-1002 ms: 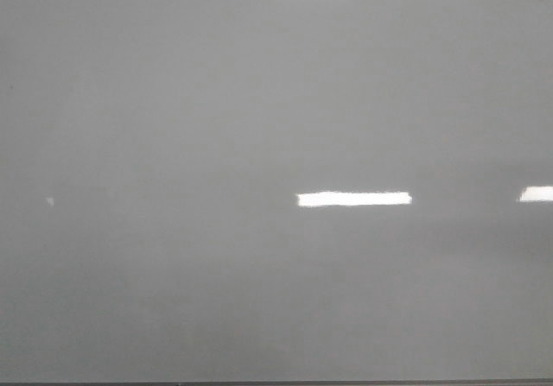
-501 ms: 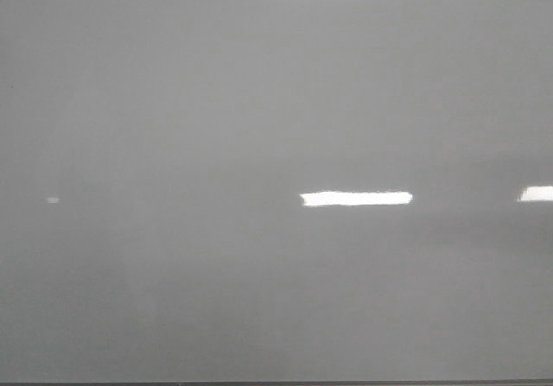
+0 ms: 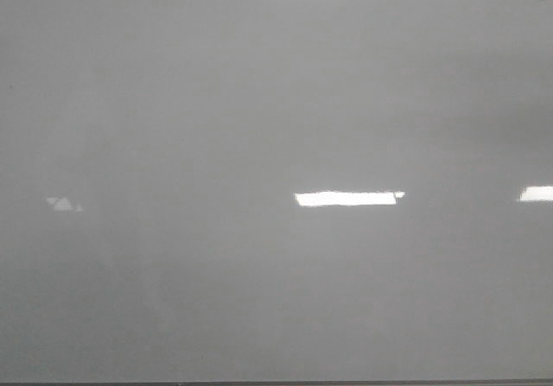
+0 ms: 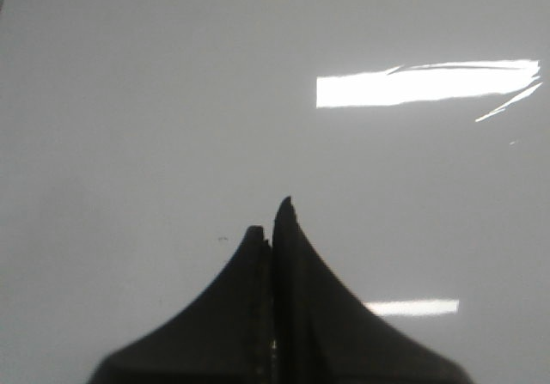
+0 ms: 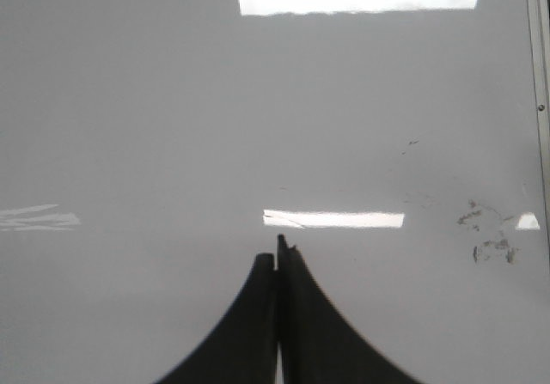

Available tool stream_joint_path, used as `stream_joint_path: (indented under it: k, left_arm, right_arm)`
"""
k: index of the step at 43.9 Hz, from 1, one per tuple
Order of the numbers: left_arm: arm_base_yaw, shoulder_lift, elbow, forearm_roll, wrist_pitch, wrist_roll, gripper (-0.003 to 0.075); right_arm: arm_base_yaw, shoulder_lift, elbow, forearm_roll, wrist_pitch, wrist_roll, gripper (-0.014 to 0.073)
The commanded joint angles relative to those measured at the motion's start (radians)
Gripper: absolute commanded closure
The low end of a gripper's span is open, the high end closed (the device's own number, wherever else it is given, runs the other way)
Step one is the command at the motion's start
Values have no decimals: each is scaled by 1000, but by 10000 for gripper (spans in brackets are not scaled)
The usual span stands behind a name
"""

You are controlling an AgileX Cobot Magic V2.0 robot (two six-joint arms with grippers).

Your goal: Write number 6 on whiteboard

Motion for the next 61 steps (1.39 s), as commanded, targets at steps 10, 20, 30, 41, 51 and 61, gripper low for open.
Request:
stream_joint_path:
  k: [10, 20, 30, 41, 51, 61]
  left_arm:
    - [-8, 195, -158, 21, 113, 1, 741]
    - [-8, 263, -156, 12, 175, 1, 741]
    - [-8, 305, -131, -28, 183, 1, 740]
    - [-8, 395, -129, -26, 273, 1, 425]
    - [-8, 513, -153, -24, 294, 1, 162]
    - [-8, 679, -222, -24, 314, 1, 165]
  right_arm:
    - [-1, 218, -140, 1, 48, 0, 662]
    - [-1, 312, -136, 1, 80, 0, 662]
    - [-1, 410, -115, 1, 100, 0, 657]
    - [-1, 442, -115, 1, 116, -15, 329]
    - [-1, 442, -115, 1, 112, -15, 43]
    - [-1, 442, -115, 1, 116, -15, 44]
